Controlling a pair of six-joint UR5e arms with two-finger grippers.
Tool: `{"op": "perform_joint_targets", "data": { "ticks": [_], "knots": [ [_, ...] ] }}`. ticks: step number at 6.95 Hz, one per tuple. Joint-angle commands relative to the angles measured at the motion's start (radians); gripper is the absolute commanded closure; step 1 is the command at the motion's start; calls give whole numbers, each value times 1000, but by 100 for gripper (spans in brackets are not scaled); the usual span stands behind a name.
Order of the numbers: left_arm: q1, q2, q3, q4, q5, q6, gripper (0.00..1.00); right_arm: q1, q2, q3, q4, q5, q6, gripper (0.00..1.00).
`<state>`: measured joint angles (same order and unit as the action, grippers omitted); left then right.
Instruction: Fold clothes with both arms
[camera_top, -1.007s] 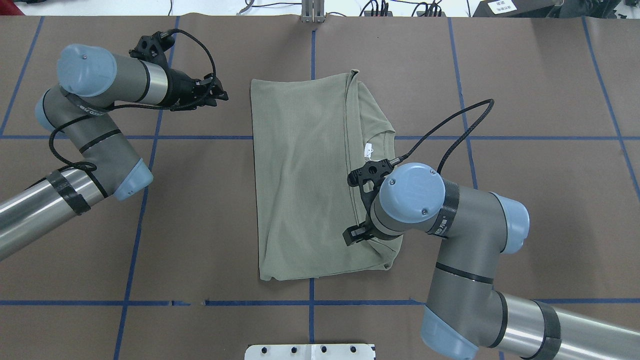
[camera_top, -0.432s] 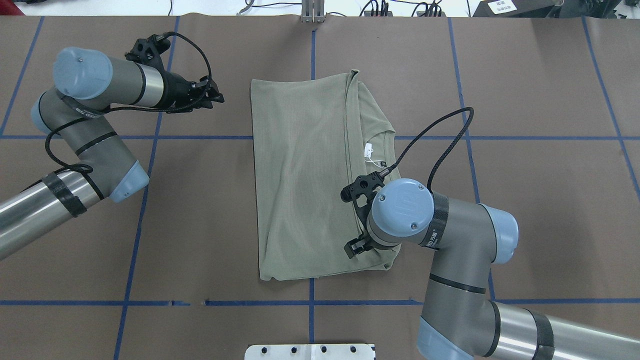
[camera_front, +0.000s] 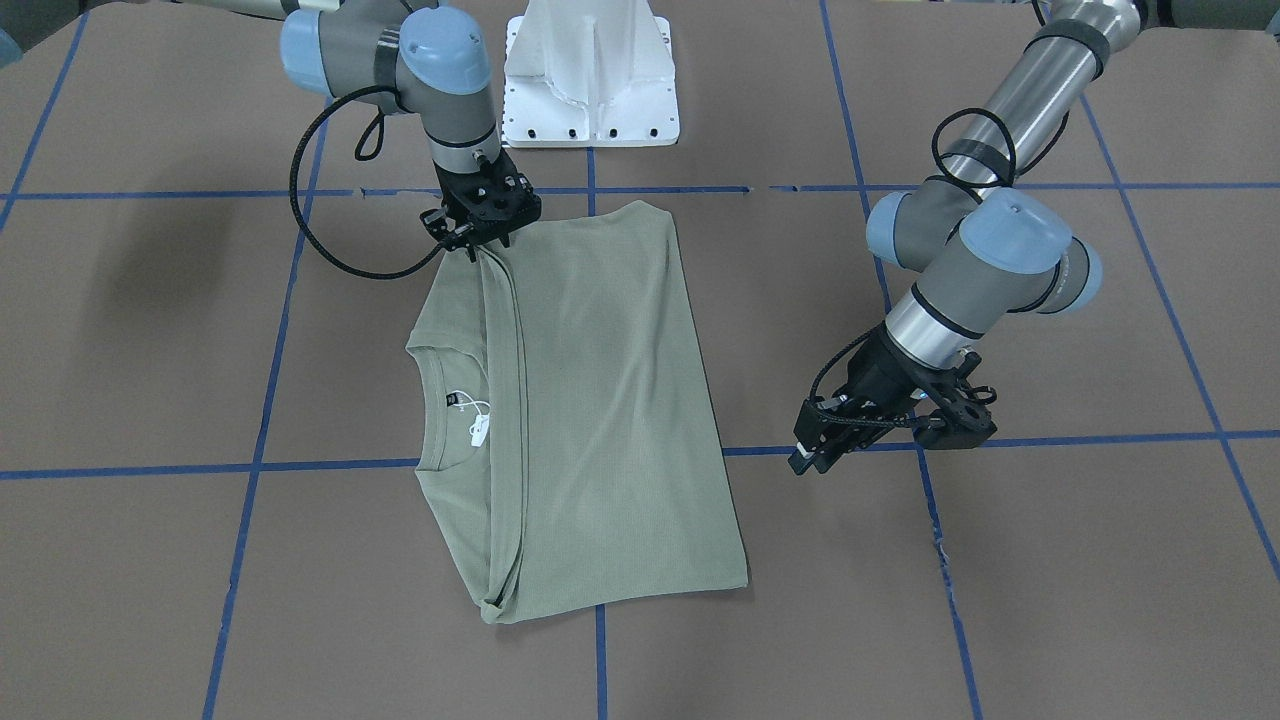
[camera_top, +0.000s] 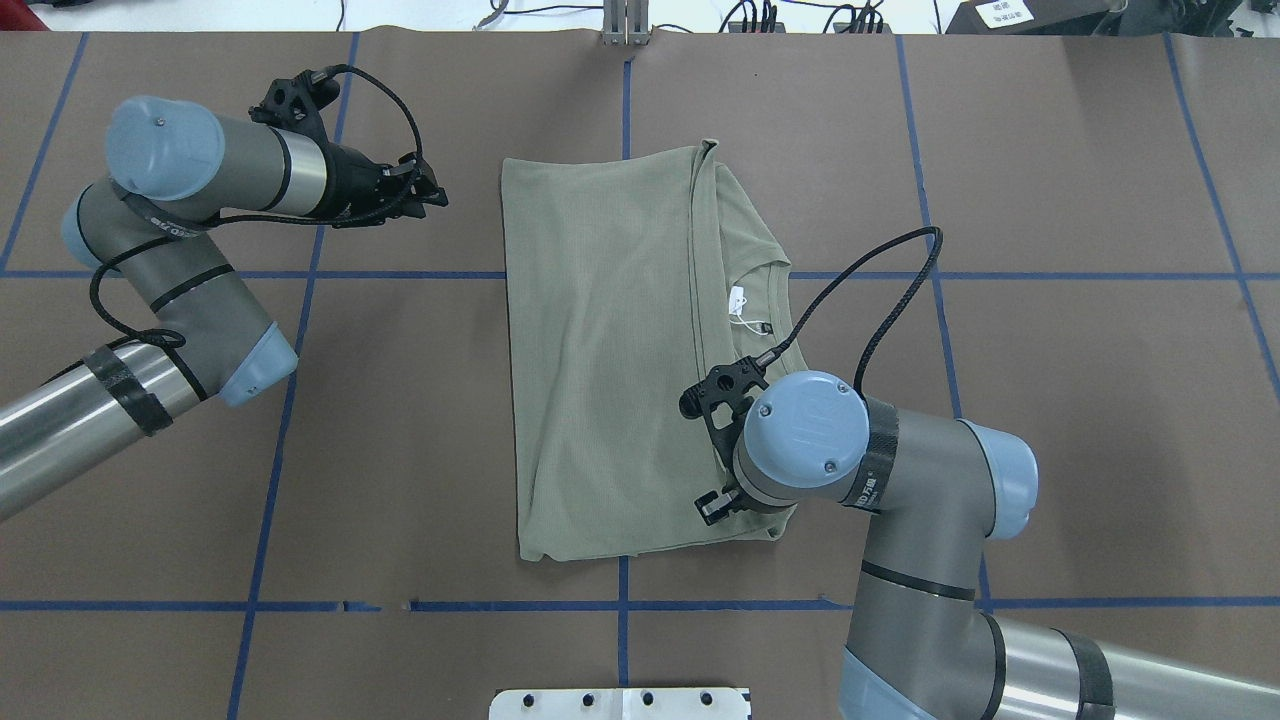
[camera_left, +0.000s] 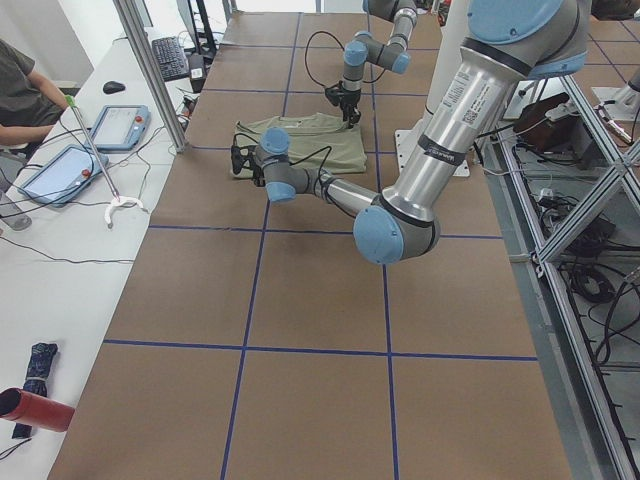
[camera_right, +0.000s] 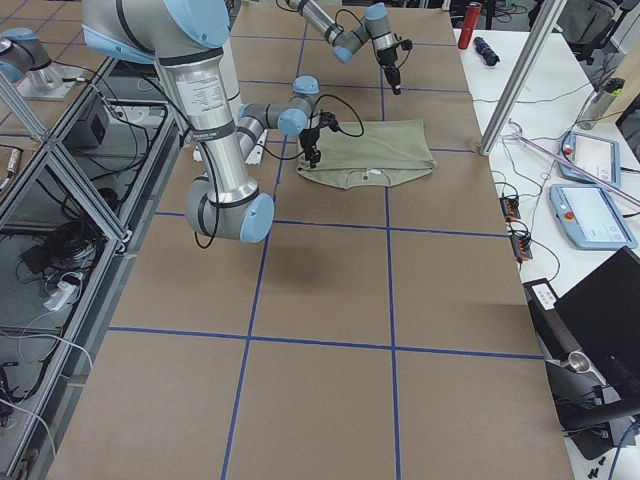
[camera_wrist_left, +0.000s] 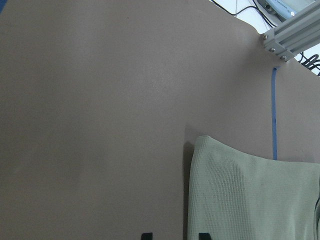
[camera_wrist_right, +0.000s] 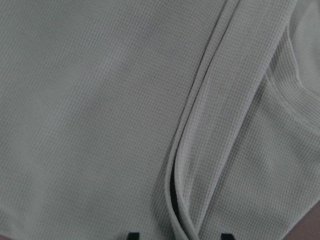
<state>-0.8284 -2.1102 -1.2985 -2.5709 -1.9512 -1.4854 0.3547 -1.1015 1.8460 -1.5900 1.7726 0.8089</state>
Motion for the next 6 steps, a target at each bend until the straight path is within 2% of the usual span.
{"op": "perform_joint_targets", "data": {
  "ticks": [1, 3, 4, 6],
  "knots": [
    [2, -2, -1, 0, 0, -1, 58, 15, -17, 18, 1, 4, -4, 100],
    [2, -4, -1, -2, 0, -7, 58, 46, -88, 102, -5, 63, -17, 100],
    [2, -7, -1, -2, 2, -9, 58, 31, -140, 117, -2, 45, 1, 100],
    [3, -10, -1, -2, 3, -33, 58, -6, -176, 107, 1, 30, 137, 100]
  ]
}}
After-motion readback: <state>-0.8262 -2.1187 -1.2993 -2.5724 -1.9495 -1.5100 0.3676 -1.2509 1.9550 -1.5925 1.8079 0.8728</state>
